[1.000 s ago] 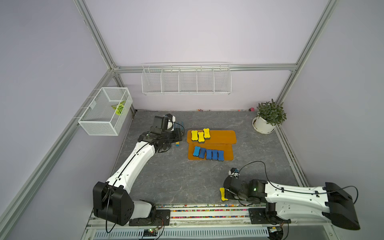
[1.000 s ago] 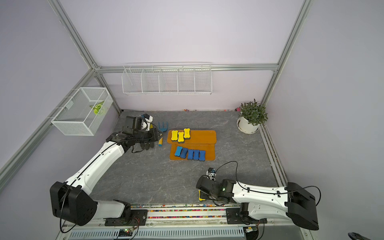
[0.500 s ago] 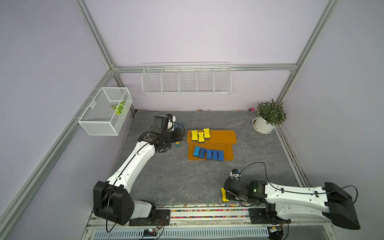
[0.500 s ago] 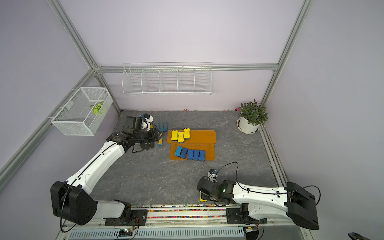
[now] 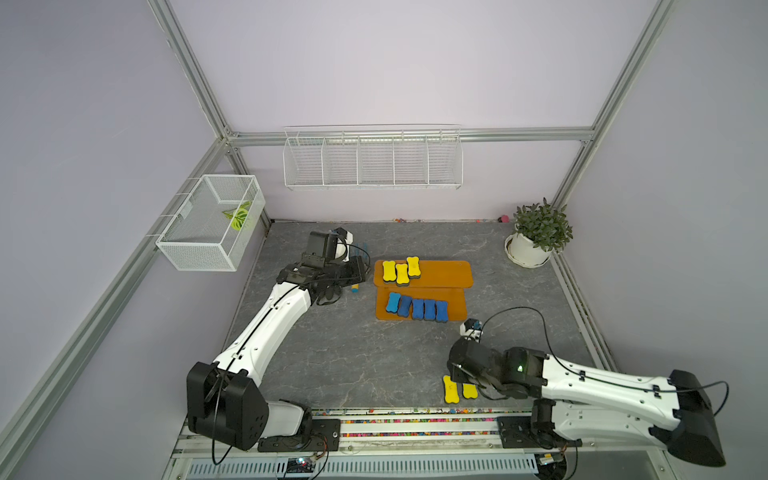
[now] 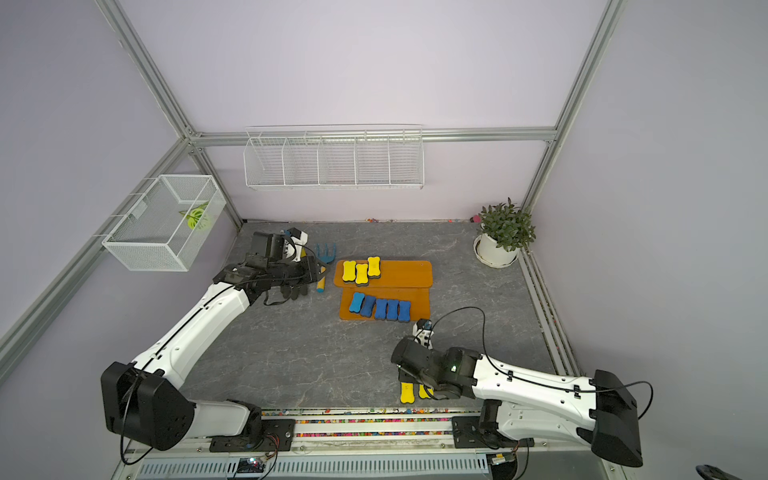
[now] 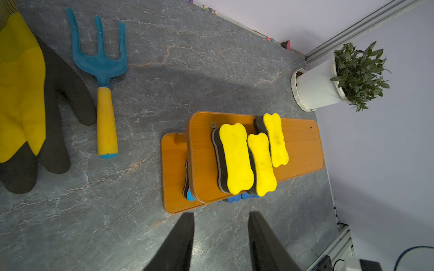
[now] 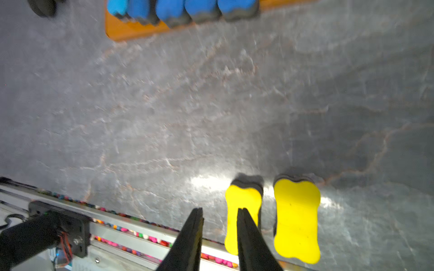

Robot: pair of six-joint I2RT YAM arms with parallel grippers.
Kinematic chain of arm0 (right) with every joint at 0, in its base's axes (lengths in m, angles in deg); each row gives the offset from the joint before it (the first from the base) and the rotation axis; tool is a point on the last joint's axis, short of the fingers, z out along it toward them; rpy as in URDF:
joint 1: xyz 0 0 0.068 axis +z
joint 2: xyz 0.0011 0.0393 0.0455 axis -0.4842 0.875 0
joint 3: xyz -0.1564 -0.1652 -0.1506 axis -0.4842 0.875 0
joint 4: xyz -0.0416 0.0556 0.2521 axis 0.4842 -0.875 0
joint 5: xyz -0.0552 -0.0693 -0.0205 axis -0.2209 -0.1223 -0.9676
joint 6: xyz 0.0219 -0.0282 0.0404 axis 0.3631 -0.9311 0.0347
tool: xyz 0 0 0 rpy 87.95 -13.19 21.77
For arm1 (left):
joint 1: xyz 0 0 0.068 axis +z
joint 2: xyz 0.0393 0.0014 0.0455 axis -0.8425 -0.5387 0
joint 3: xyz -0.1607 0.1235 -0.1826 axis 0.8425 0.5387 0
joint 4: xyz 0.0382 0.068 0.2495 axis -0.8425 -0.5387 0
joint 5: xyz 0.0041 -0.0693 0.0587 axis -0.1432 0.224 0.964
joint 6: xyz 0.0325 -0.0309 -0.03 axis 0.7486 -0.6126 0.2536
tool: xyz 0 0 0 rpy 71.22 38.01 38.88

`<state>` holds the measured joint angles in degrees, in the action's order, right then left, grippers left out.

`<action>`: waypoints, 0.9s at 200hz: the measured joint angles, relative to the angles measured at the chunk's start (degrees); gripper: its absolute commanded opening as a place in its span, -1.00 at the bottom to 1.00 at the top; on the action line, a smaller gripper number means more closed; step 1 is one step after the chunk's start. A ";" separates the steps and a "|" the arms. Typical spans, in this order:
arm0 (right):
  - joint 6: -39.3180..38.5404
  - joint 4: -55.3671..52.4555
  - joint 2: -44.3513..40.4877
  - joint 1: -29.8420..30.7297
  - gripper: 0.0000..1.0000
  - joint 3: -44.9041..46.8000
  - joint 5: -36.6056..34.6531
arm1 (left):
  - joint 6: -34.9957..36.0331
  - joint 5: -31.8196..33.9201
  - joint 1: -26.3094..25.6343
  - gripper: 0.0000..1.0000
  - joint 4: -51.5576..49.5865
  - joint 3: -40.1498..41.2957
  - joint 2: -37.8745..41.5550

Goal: Remove the whiteboard erasers from the shelf
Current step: Place the whiteboard eraser at the center of the board, then pick up the whiteboard eraser from the shelf.

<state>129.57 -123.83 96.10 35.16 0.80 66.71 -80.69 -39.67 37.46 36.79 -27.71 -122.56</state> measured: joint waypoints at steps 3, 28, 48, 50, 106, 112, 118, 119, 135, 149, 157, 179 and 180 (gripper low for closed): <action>-0.87 0.09 0.48 -0.83 -0.36 -0.87 0.00 | -0.13 -0.09 -0.04 -0.15 0.00 0.00 -0.04; -8.26 0.66 5.01 -8.20 -0.36 -8.15 2.43 | -0.66 -0.66 -0.28 -0.20 -0.04 0.00 -0.68; -14.47 1.29 9.29 -14.40 -0.37 -14.23 6.03 | -0.81 -0.61 -0.33 -0.22 -0.04 -0.02 -1.25; -15.26 1.42 9.92 -15.19 -0.37 -15.06 6.51 | -0.81 -0.59 -0.33 -0.22 -0.04 -0.04 -1.31; -28.46 2.32 26.51 -26.56 -0.37 -35.23 16.13 | -0.76 -0.35 -0.33 -0.22 -1.92 -4.07 -5.73; -29.35 2.38 28.41 -27.28 -0.37 -37.33 17.18 | -0.76 -0.31 -0.33 -0.22 -2.01 -4.31 -6.03; -30.14 2.34 30.25 -27.98 -0.37 -39.28 18.03 | -0.79 -0.24 -0.33 -0.22 -2.03 -4.33 -6.21; -30.21 2.34 30.47 -28.09 -0.37 -39.52 18.10 | -0.76 -0.24 -0.33 -0.22 -2.05 -4.33 -6.21; -31.93 1.97 34.62 -29.64 -0.37 -43.98 20.26 | -0.79 -0.17 -0.33 -0.21 -2.27 -4.33 -6.43; -33.09 1.53 37.64 -30.71 -0.37 -47.10 22.16 | -0.76 -0.13 -0.33 -0.21 -2.25 -4.33 -6.64; -33.55 1.44 39.12 -31.23 -0.37 -48.52 23.10 | -0.76 -0.02 -0.33 -0.21 -2.25 -4.33 -6.75; -34.18 1.25 41.83 -32.30 -0.37 -50.82 25.24 | -0.76 0.46 -0.33 -0.20 -2.25 -4.33 -6.99; -34.18 1.25 41.90 -32.33 -0.37 -50.86 25.33 | -0.76 0.48 -0.33 -0.20 -2.27 -4.33 -7.02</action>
<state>95.39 -122.58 138.00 2.83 -50.06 92.05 -81.46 -39.19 37.13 34.52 -32.04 -129.57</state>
